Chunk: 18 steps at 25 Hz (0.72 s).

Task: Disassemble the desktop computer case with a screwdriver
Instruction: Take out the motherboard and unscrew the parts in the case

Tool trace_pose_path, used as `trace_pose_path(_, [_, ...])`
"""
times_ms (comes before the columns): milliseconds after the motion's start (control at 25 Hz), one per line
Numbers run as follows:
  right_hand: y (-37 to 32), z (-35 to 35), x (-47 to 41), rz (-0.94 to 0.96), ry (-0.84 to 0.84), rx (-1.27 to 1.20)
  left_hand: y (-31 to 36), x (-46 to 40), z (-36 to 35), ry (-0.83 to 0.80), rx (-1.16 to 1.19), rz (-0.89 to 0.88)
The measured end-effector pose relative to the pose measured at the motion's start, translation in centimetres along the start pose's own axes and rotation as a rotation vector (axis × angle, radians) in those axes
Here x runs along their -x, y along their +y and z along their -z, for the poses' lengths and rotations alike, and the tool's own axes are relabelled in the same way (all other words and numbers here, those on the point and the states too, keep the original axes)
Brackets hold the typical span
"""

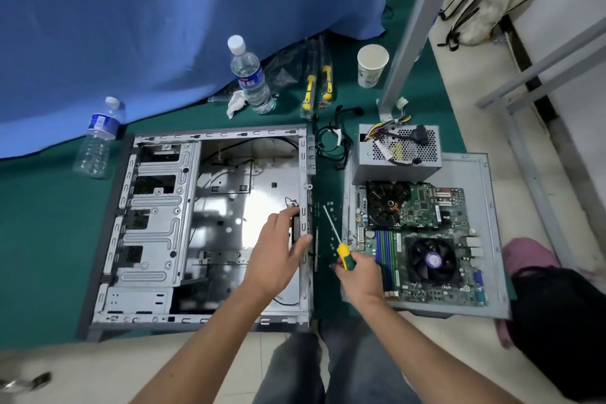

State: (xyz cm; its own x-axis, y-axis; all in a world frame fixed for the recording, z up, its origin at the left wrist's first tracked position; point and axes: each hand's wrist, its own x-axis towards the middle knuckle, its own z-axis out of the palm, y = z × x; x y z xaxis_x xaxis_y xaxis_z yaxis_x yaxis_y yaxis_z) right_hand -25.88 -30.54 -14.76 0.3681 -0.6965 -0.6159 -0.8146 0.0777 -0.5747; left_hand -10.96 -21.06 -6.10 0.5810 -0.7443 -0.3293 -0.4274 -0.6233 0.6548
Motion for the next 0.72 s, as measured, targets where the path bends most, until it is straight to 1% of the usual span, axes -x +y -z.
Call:
trace_pose_path(200, [-0.8,-2.2,-0.5,-0.070,0.139,0.153,-0.7,0.1,-0.3,0.015,0.037,-0.021])
trace_pose_path(280, [-0.6,-2.7,-0.6,-0.097,0.156,0.182,-1.1,0.0,-0.3,0.016,0.046,-0.024])
trace_pose_path(400, [-0.2,-3.1,-0.7,-0.075,0.143,0.247,-1.7,-0.1,-0.4,0.008,0.080,-0.020])
trace_pose_path(480, [-0.2,-2.8,-0.6,-0.064,0.138,0.227,-1.9,-0.2,-0.5,0.010,0.090,-0.013])
trace_pose_path(640, [0.2,-1.5,0.5,0.015,0.154,0.072,-1.8,-0.1,-0.5,-0.005,0.080,0.004])
trace_pose_path(720, [0.5,-0.5,0.9,0.058,0.123,0.084,-1.8,-0.1,-0.5,-0.019,0.083,0.008])
